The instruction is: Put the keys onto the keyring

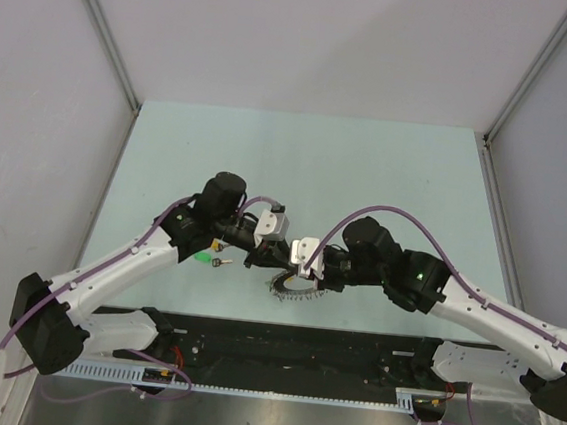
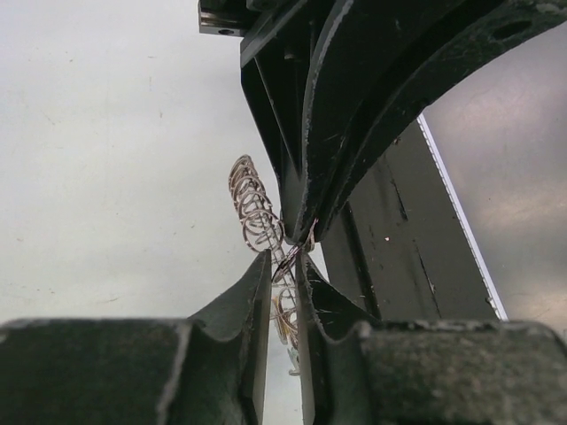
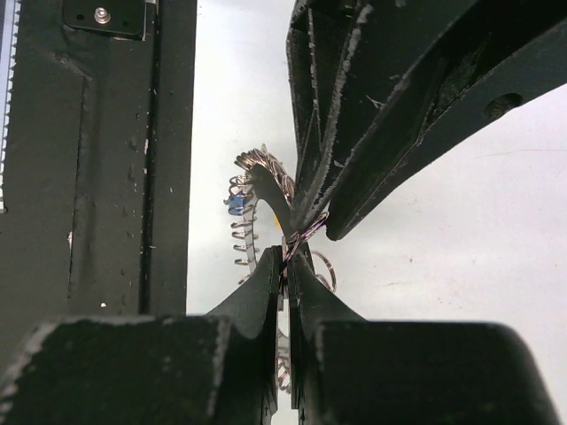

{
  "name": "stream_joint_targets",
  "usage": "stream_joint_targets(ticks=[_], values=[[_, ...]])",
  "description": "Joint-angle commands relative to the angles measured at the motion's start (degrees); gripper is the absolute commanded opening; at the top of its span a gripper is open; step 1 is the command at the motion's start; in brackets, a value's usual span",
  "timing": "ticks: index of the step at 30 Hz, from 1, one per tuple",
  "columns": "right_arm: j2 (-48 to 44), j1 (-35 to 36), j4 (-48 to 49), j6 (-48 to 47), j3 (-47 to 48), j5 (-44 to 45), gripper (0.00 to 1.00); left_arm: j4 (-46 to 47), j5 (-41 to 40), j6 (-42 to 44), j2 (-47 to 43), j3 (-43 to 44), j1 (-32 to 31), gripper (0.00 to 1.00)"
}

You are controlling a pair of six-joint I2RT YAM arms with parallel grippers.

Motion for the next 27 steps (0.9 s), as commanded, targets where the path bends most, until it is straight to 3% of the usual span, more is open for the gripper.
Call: stream_joint_targets(ticks=[1,4,9,16,22,27], values=[[-1.5,0.3,2.1,-0.1,3.3,0.8,0.00,-4.2,4.4,2.3,0.0,2.4,-0.7,0.17],[-1.7,0.4,2.1,0.1,3.3,1.1,0.00,-3.6,4.1,1.9,-0.5,2.2,-0.8,0.00],[-2.8,0.4,1.4,1.6,3.3,3.5,0.00,5.1,2.8,-4.5,-2.6,-0.4,-0.8,0.00],[-4.9,0.4,1.3,4.8,1.8,8.7,0.00,21.6,-0.1,-20.1,-7.4,-5.8,-0.8,0.00],[-7.1,0.1,7.5,8.6,-1.8,9.2,0.00,33.9,-10.3,-29.3,-13.3,-12.5,-0.8,0.00],[-9.4,0.3,14.0,10.5,-7.4,8.8,0.00,50.8,-19.2,-38.6,-16.2,-20.0,-1.8,0.00]])
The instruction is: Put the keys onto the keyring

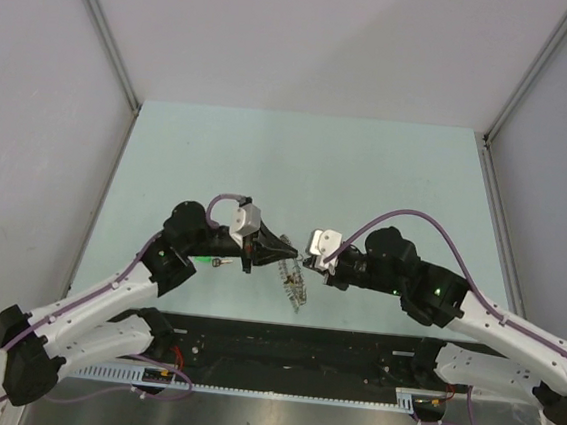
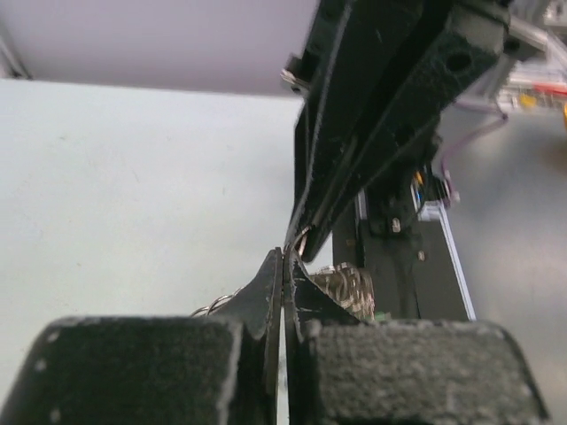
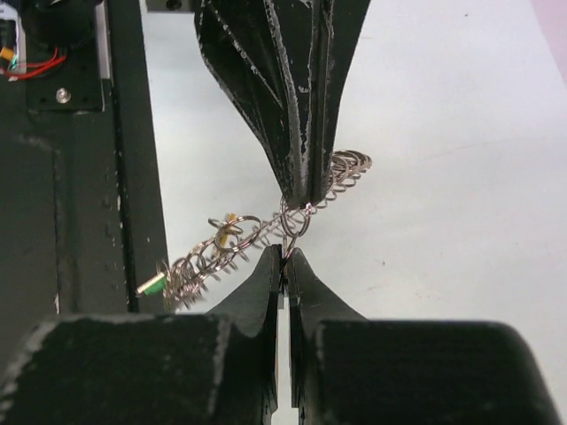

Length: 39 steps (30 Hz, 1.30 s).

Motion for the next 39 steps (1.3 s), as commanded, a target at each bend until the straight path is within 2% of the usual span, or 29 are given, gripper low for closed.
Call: stream_joint_targets(ticks=[1,9,12,15,17,20,21,24,29,34,39], values=[[-3.0,-0.2,8.9,3.0,-4.2,1.9,0.00,19.4,-10.1,-10.9,-3.0,-5.4,-1.9,0.00],[-0.9,0.0,13.5,2.1,-6.2,1.0,0.00,34.5,-19.6,-16.8,-2.0,-12.1,-6.9,0.00],[-1.2,0.0,14.6,1.5,-6.3,2.2,0.00,35.3,-20.7,-17.2,-2.3,-13.2,-7.2,0.00],[-2.2,0.0,14.1,0.0,-6.2,3.1,0.00,31.5,-19.8,-16.0,-3.4,-13.1,-7.2,0.00],[-2.4,-0.1,12.5,-1.1,-5.4,3.0,0.00,26.4,-20.2,-13.2,-4.8,-12.9,-7.2,0.00],[-1.6,-0.2,8.0,-2.8,-3.1,1.8,0.00,17.1,-19.8,-8.4,-7.8,-10.7,-7.0,0.12],[-1.4,-0.3,5.9,-3.4,-2.5,1.5,0.00,14.9,-19.2,-7.2,-8.1,-10.1,-6.8,0.22],[-0.3,-0.2,2.1,-4.4,-0.2,-0.8,0.00,4.7,-14.1,-1.9,-7.8,-6.2,-5.3,0.36],[1.5,-0.1,-4.2,-6.6,3.6,-2.9,0.00,-14.5,-5.9,11.1,-4.3,3.4,-2.7,0.49],[1.8,0.2,-7.1,-7.3,5.7,-5.0,0.00,-32.0,1.5,25.0,1.1,11.8,-2.7,0.57],[2.2,0.9,-9.1,-8.0,6.9,-5.6,0.00,-40.4,5.4,33.9,8.0,18.9,-2.7,0.58]])
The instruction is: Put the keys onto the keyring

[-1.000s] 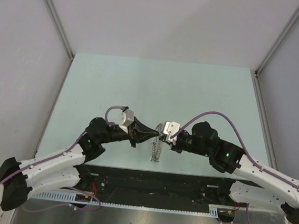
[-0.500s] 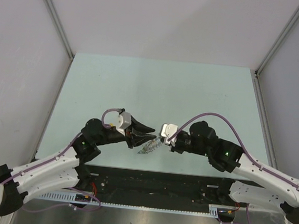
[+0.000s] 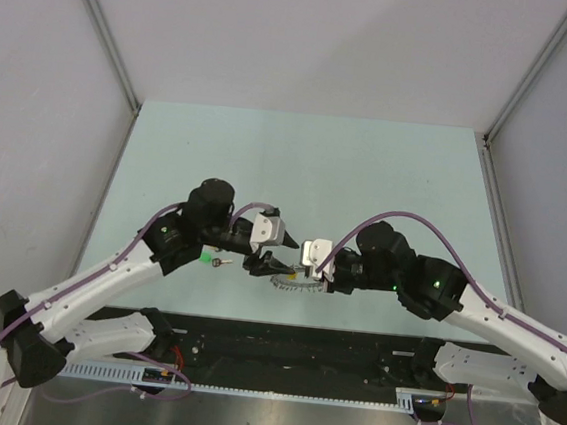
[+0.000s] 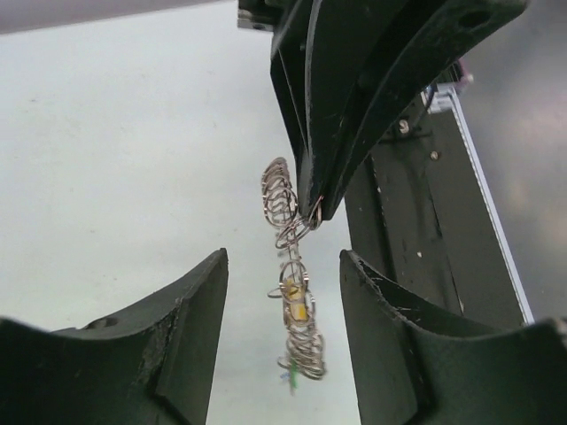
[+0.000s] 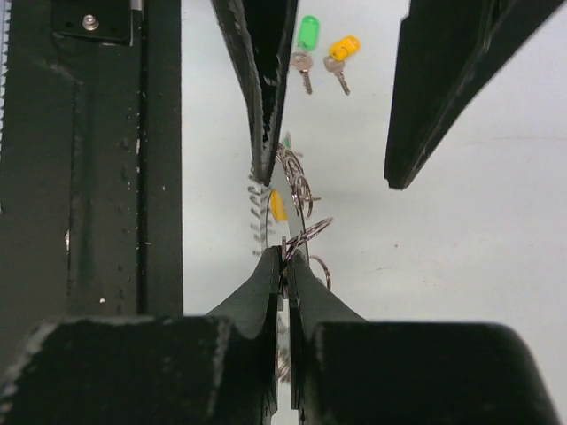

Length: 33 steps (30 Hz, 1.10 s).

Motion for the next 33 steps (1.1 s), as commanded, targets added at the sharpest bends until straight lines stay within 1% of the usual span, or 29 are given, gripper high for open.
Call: stream_joint_targets(ticks=[1,7,12,19,25,26,27,28,29,32,33], values=[[0.3,0.9,-0.7,-1.6,3.8,-1.8,0.00,-13.9,7.7,12.4,4.6,6.2,0.2,0.58],[0.9,1.7,-1.2,-1.8,4.2,-1.9,0.00,-15.1,10.0,13.9,8.2,8.8,-0.7,0.52],[1.4,1.9,-1.0,-1.9,4.4,-2.0,0.00,-14.1,10.9,13.2,10.0,8.6,-2.2,0.47],[2.1,2.1,-0.7,-1.9,4.4,-2.3,0.00,-12.7,12.4,12.5,10.7,8.0,-2.6,0.42],[2.3,2.3,-0.9,-1.8,4.4,-1.8,0.00,-12.8,12.6,12.5,11.0,7.8,-2.6,0.27],[2.4,2.3,-0.9,-1.8,4.4,-1.8,0.00,-12.7,12.6,12.4,11.0,7.6,-2.6,0.20],[2.5,2.3,-0.9,-1.7,4.4,-1.7,0.00,-12.6,12.6,12.3,11.1,7.5,-2.6,0.16],[2.4,2.3,-1.0,-1.7,4.4,-1.7,0.00,-12.4,12.6,11.8,11.0,7.5,-2.6,0.07],[2.4,2.3,-1.0,-1.7,4.5,-1.6,0.00,-12.1,12.5,11.4,10.8,7.3,-2.6,0.01],[2.3,2.3,-1.3,-1.3,4.4,-1.1,0.00,-8.7,12.0,8.1,9.7,5.8,-2.6,0.00],[2.3,2.4,-1.4,-1.1,4.4,-0.5,0.00,-4.2,11.9,6.5,9.2,4.9,-2.6,0.00]])
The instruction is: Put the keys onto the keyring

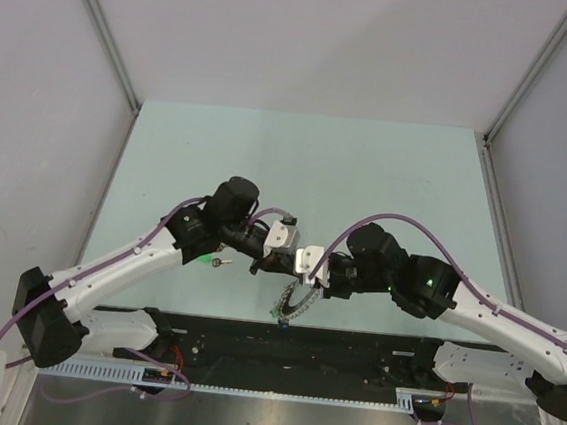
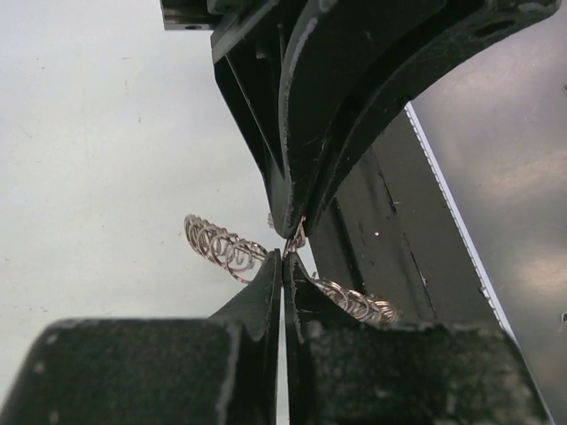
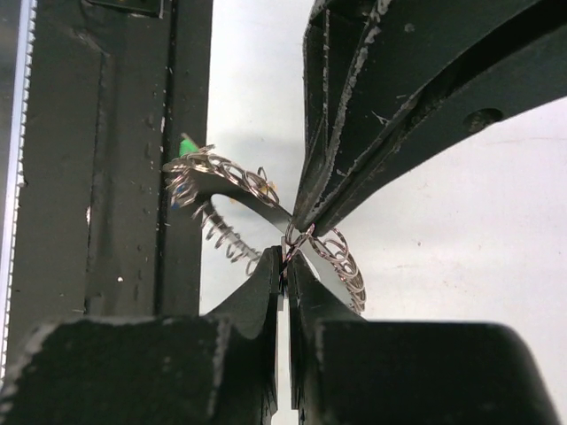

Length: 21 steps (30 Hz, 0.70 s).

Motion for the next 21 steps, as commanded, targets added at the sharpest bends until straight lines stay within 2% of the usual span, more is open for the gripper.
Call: stream_joint_targets(ticks=[1,2,9,11,14,21], values=[[-0.1,0.6,2.0,0.6,3.2,1.3,0.00,9.5,3.1,-7.3,-3.1,-3.6,-0.6,0.01],[-0.1,0.7,1.9,0.7,3.1,2.1,0.00,14.6,2.3,-9.3,-3.9,-4.7,-0.6,0.00],[-1.3,1.2,0.8,1.9,3.1,4.3,0.00,35.7,-7.1,-28.3,-12.4,-14.0,-0.7,0.00],[-1.1,1.5,0.4,2.3,3.1,5.1,0.00,42.7,-9.4,-30.9,-14.1,-17.2,-0.7,0.00],[-1.0,2.1,0.3,2.8,3.1,5.8,0.00,48.0,-13.5,-36.2,-16.1,-19.9,-1.3,0.00],[-1.1,3.6,0.7,4.1,2.6,7.9,0.00,53.1,-23.0,-39.6,-19.6,-23.8,-2.5,0.00]])
